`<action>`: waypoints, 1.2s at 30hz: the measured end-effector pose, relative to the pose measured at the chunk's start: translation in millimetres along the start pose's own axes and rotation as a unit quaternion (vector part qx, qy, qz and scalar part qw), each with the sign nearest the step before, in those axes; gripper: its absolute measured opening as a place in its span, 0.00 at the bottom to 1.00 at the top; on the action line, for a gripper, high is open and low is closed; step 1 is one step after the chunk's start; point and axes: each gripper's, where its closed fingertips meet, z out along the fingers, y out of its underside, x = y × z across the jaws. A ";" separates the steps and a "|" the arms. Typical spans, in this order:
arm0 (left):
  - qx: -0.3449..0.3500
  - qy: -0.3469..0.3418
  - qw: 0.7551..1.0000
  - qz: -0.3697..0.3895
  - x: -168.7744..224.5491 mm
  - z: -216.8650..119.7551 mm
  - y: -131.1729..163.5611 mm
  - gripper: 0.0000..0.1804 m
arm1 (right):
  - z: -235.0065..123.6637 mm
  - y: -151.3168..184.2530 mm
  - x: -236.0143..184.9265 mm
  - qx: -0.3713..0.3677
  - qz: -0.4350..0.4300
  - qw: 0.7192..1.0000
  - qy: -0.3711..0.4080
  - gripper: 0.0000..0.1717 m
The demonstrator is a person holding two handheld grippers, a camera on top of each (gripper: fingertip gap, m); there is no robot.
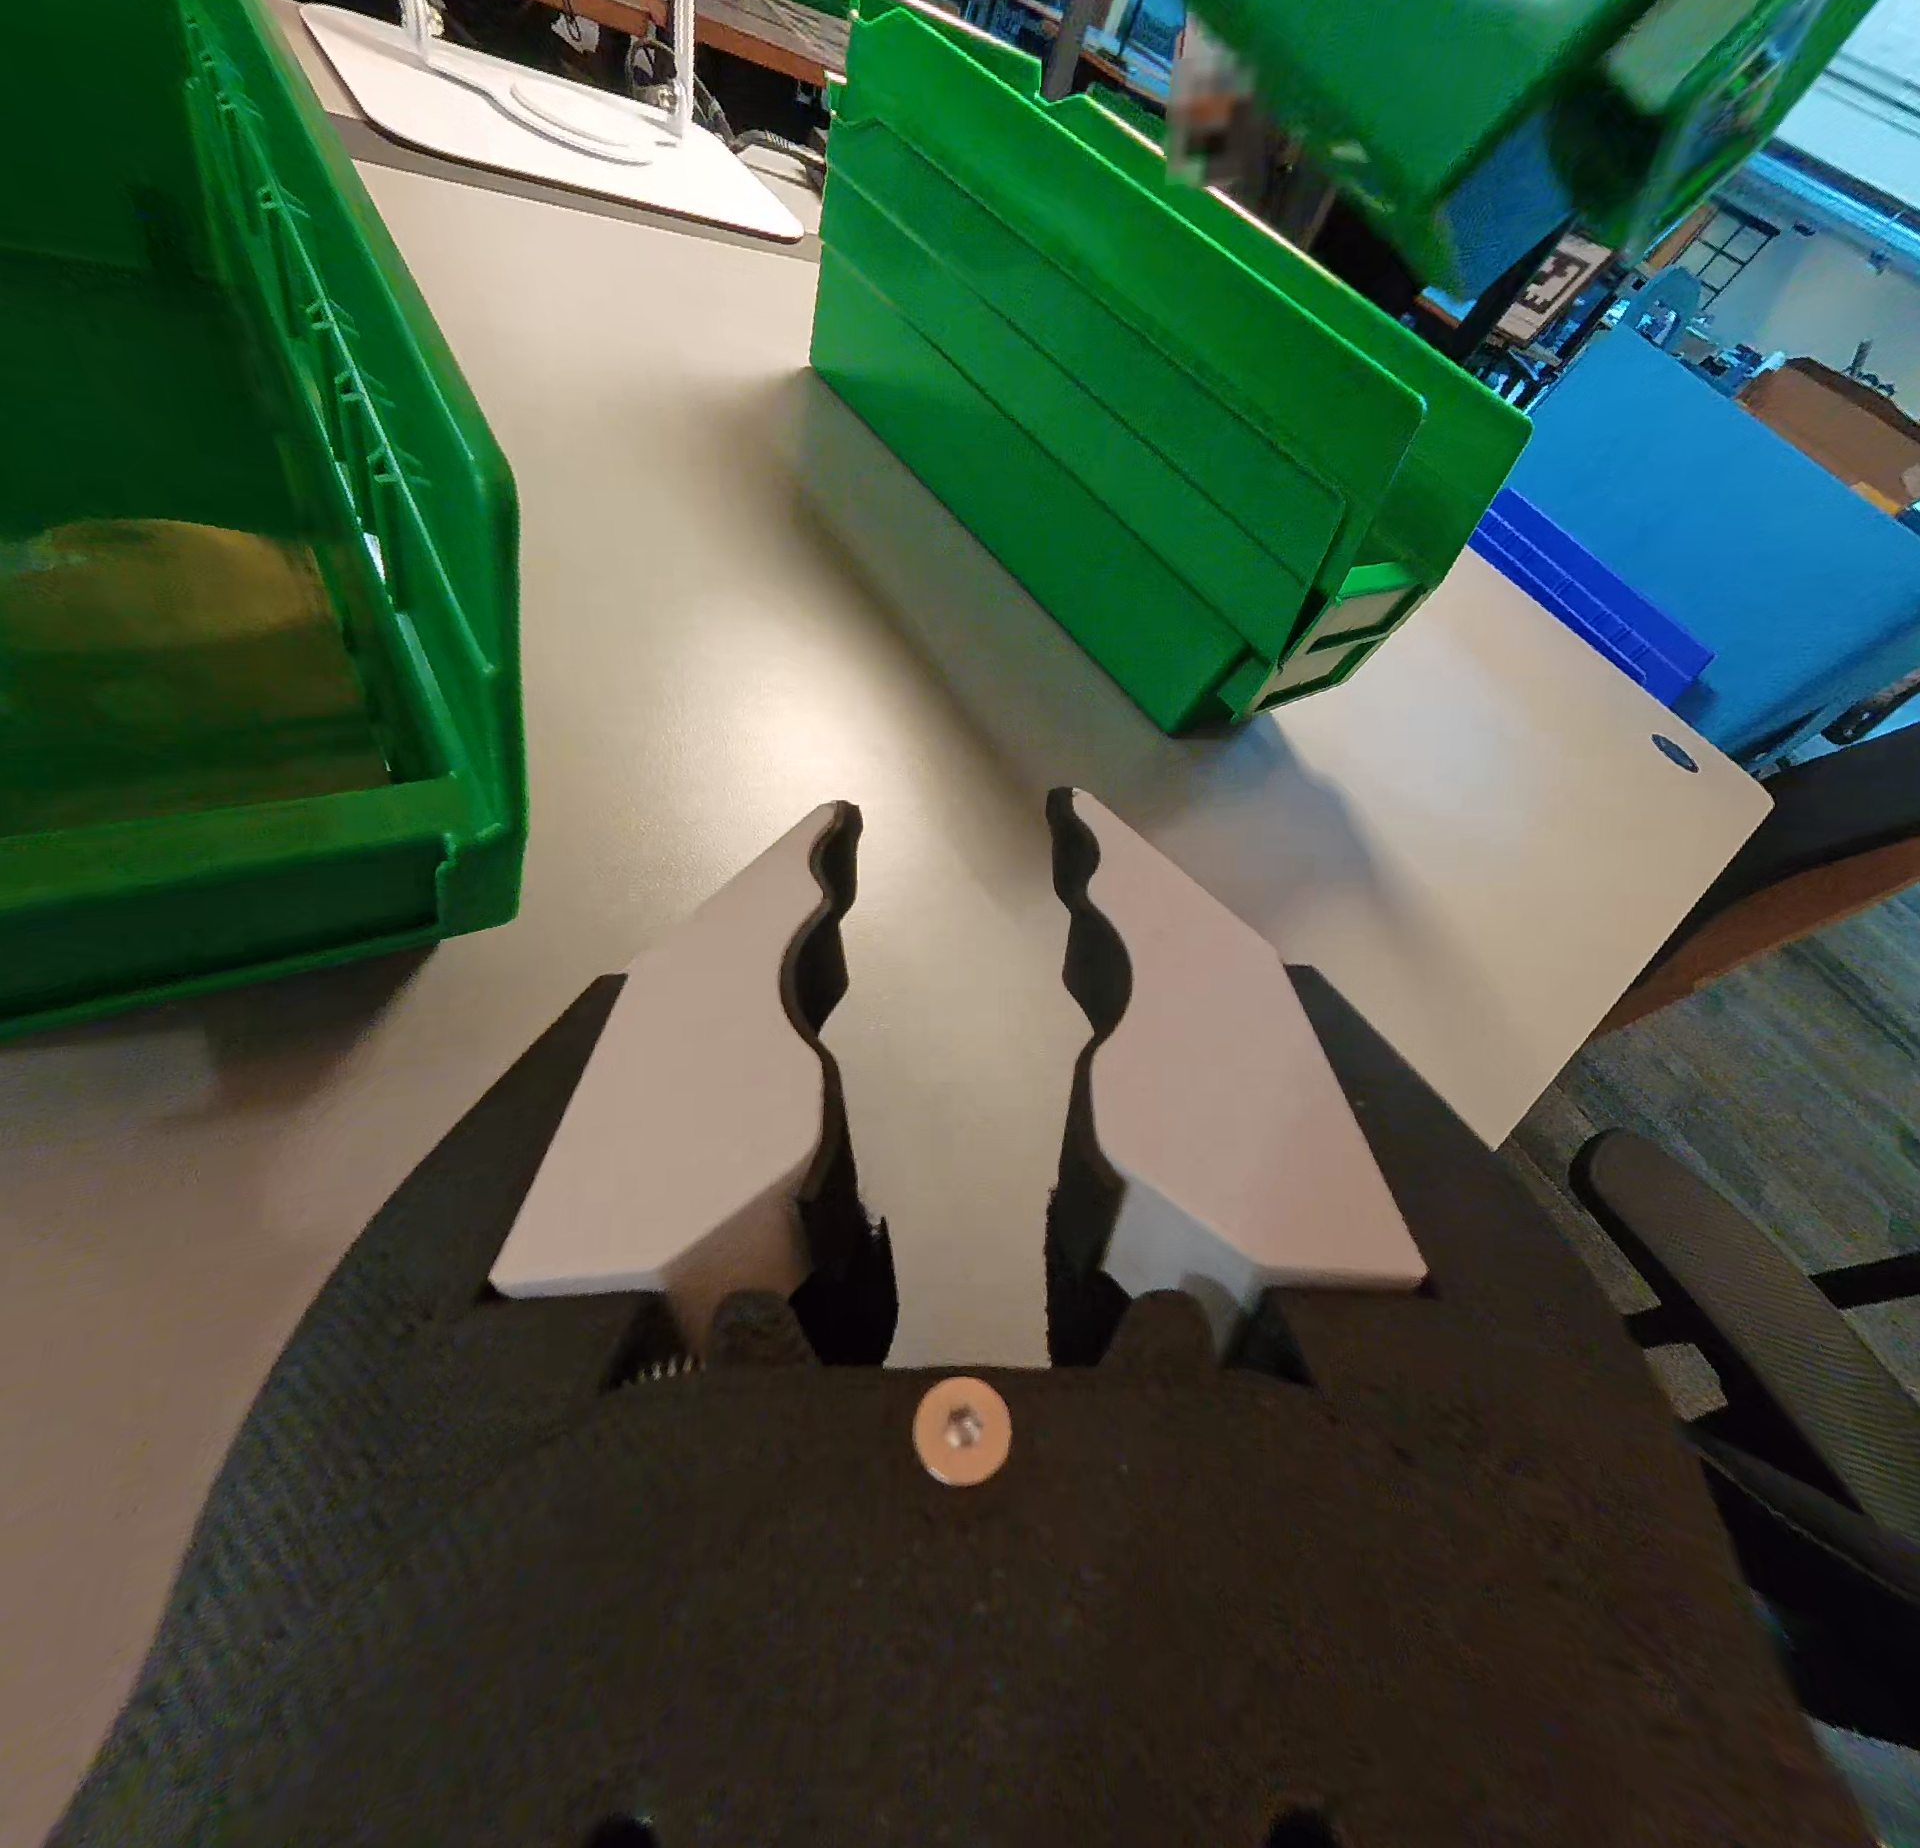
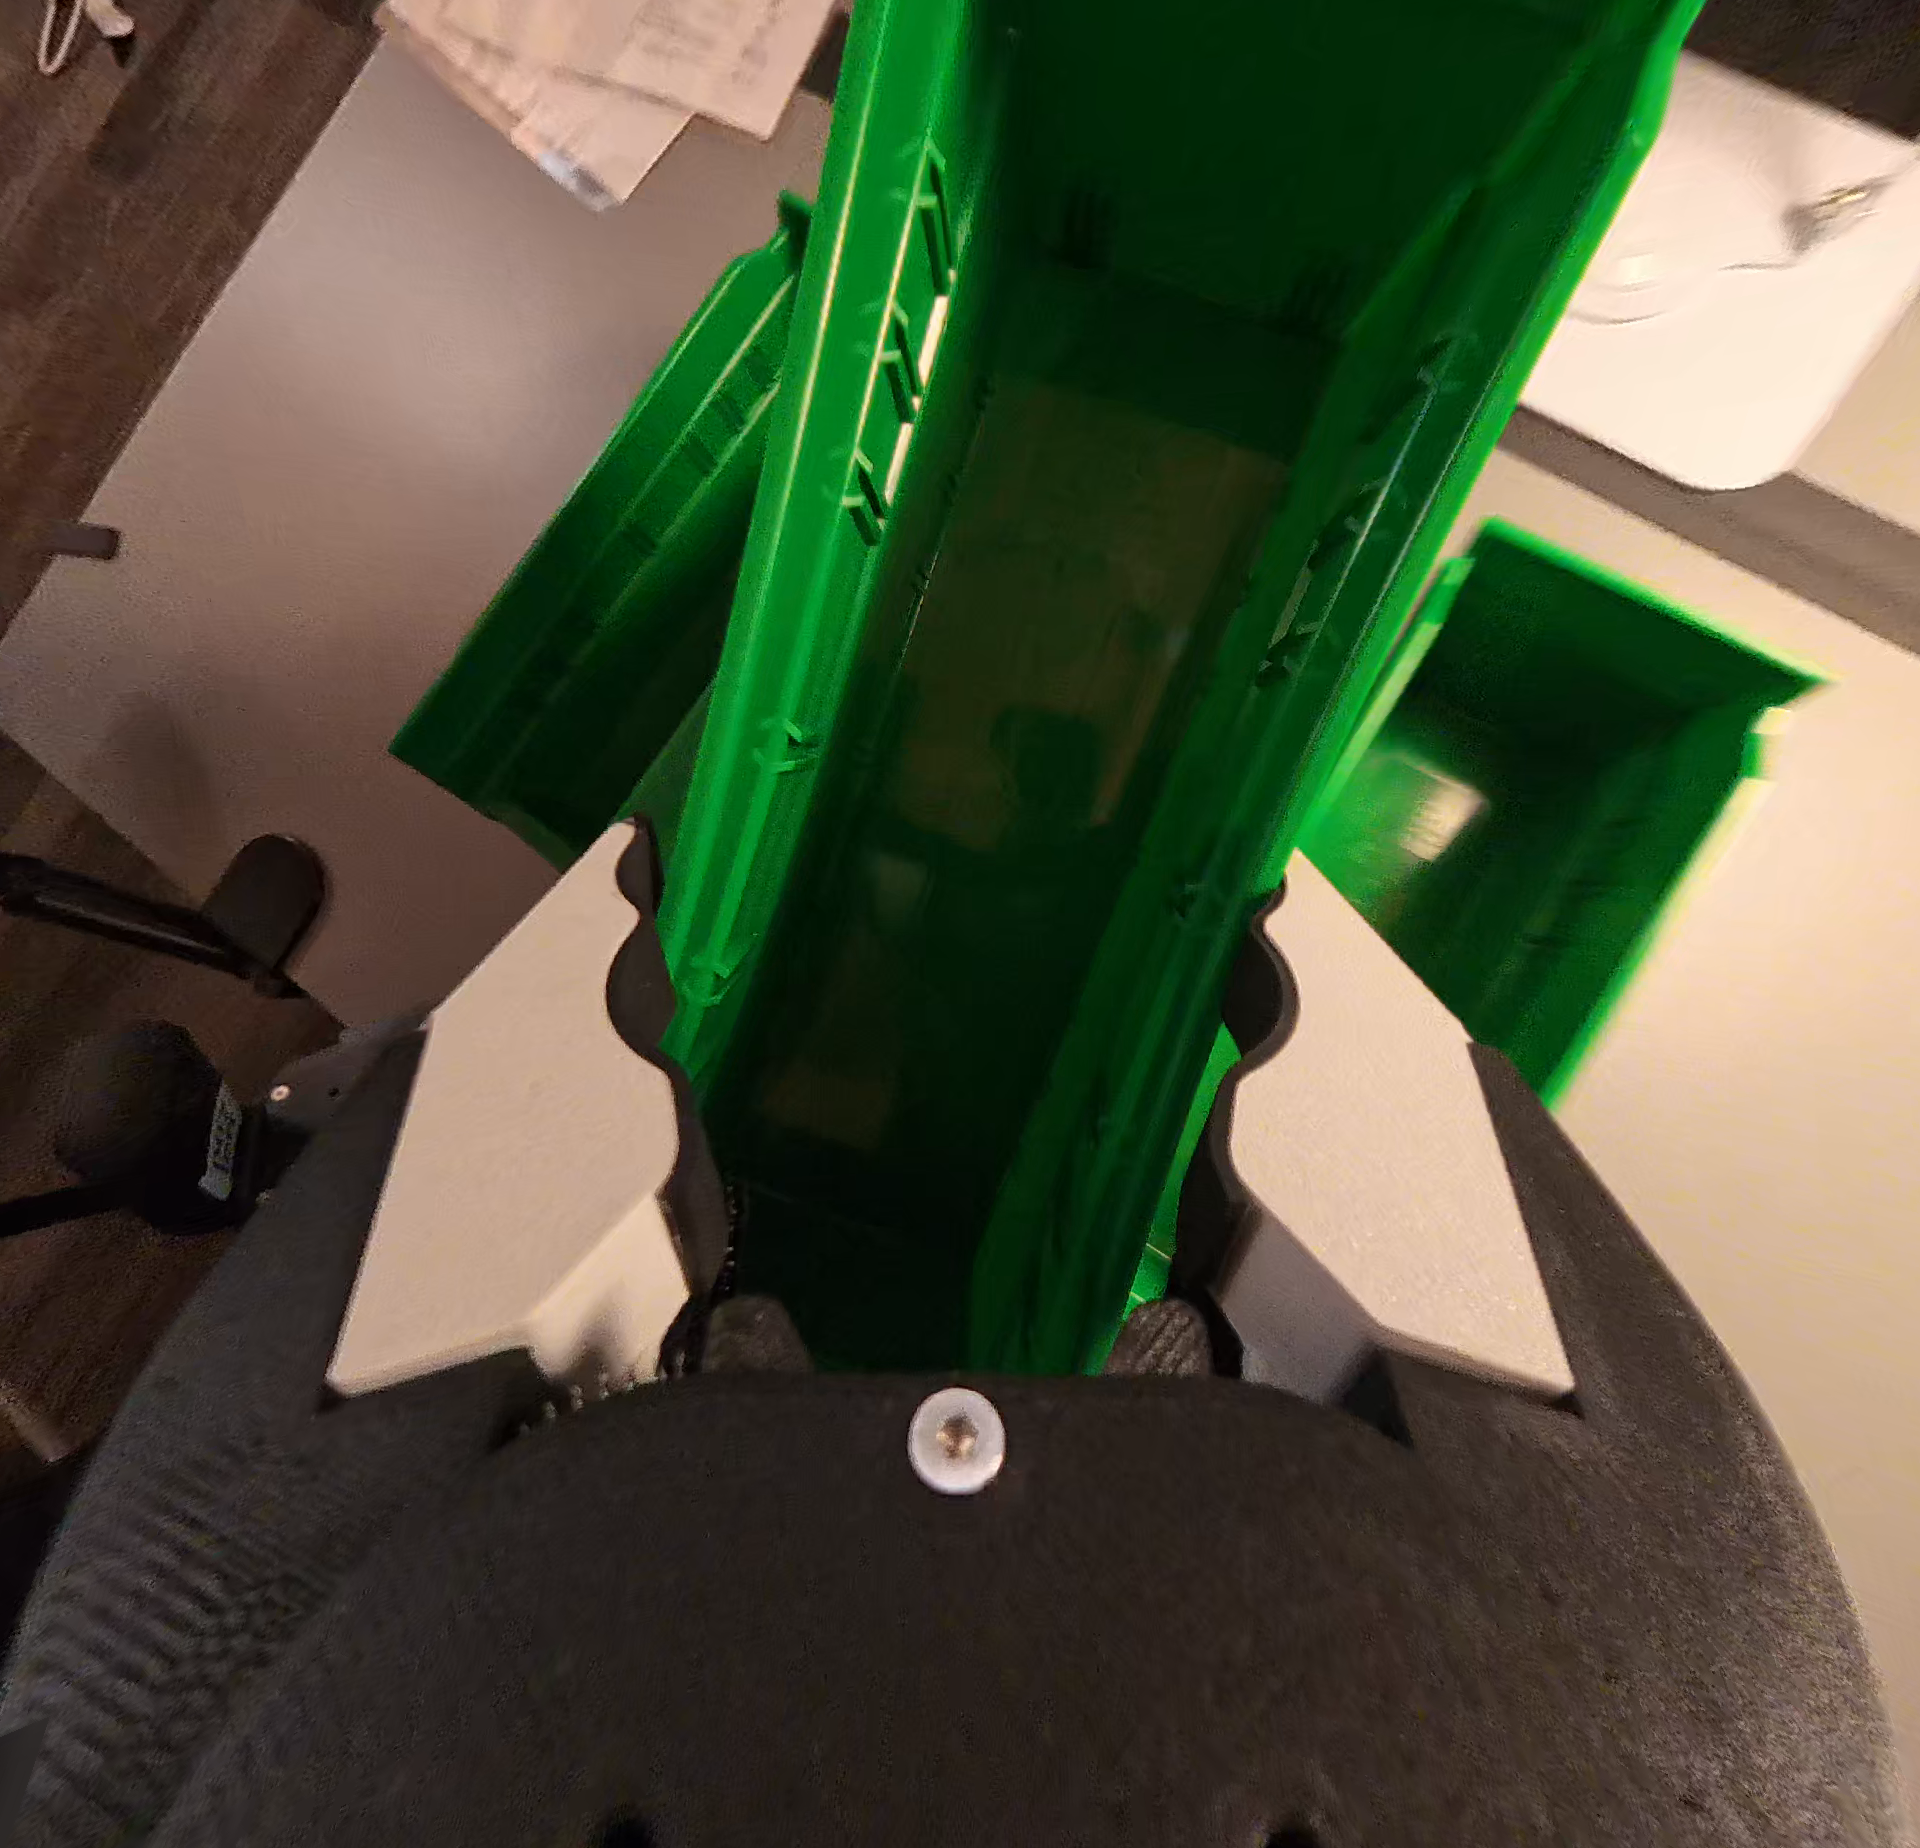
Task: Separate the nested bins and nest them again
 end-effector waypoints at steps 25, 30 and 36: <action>0.000 0.004 1.000 -0.006 -1.0 0.2 -0.2 0.20 | 17.4 57.7 123.5 -0.070 0.082 0.991 0.082 0.65; 0.001 0.004 1.000 -0.005 -1.2 -0.1 -0.6 0.20 | 27.0 61.4 126.2 -0.075 0.083 0.990 0.080 0.65; 0.002 0.003 1.000 -0.004 -1.2 -0.2 -0.7 0.20 | 36.5 69.4 126.9 -0.080 0.081 0.990 0.080 0.65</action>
